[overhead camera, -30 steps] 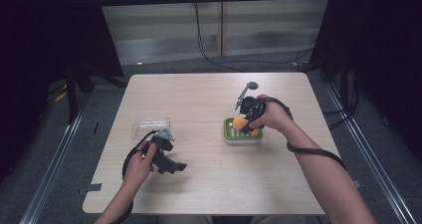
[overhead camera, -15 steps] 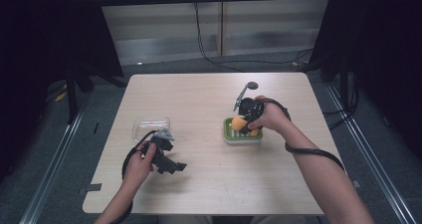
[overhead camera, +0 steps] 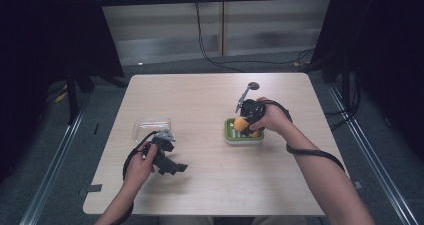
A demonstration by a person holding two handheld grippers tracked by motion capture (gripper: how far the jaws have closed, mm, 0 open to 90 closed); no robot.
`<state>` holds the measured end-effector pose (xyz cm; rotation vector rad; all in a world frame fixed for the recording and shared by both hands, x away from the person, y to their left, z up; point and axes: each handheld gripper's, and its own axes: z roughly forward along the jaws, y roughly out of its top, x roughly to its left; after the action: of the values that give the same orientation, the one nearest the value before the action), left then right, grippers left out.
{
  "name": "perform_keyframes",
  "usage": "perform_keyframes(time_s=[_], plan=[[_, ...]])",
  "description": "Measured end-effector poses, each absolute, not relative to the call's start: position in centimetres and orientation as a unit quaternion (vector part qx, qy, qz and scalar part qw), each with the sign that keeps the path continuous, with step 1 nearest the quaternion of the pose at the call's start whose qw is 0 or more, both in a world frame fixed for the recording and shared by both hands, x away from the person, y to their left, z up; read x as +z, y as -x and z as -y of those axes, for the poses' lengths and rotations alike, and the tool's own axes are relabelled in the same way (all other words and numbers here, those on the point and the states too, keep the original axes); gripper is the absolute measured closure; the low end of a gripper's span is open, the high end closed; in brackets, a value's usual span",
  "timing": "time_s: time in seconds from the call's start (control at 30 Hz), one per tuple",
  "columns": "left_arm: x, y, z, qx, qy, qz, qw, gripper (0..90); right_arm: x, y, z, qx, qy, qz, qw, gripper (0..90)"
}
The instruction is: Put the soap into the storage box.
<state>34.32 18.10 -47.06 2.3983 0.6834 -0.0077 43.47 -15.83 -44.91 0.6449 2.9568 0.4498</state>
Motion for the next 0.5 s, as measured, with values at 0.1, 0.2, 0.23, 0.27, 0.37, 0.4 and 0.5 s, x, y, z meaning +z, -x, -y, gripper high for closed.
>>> perform_keyframes(time_s=[0.1, 0.2, 0.23, 0.27, 0.37, 0.4, 0.5], plan=[[-47.04, -34.30, -18.08, -0.003, -0.911, -0.261, 0.320, 3.4, -44.87, -43.48, 15.90, 0.145, -0.210, -0.966, 0.042, 49.8], [-47.04, -34.27, -18.04, -0.003, -0.911, -0.261, 0.320, 3.4, -44.91, -43.45, 15.86, 0.145, -0.209, -0.966, 0.043, 49.8], [-47.02, -34.27, -18.05, -0.003, -0.911, -0.260, 0.320, 3.4, -44.93, -43.40, 15.80, 0.144, -0.212, -0.966, 0.043, 49.7], [-47.02, -34.28, -18.05, -0.003, -0.911, -0.261, 0.320, 3.4, -44.94, -43.38, 15.76, 0.144, -0.214, -0.965, 0.042, 49.6], [-47.04, -34.33, -18.11, -0.003, -0.913, -0.257, 0.317, 3.4, -44.98, -43.46, 15.73, 0.146, -0.211, -0.965, 0.047, 49.3], [-47.05, -34.32, -18.10, -0.003, -0.912, -0.259, 0.317, 3.4, -44.97, -43.52, 15.74, 0.147, -0.212, -0.965, 0.045, 49.0], [-47.06, -34.31, -18.08, -0.003, -0.912, -0.259, 0.319, 3.4, -45.01, -43.51, 15.70, 0.149, -0.212, -0.965, 0.042, 49.4]])
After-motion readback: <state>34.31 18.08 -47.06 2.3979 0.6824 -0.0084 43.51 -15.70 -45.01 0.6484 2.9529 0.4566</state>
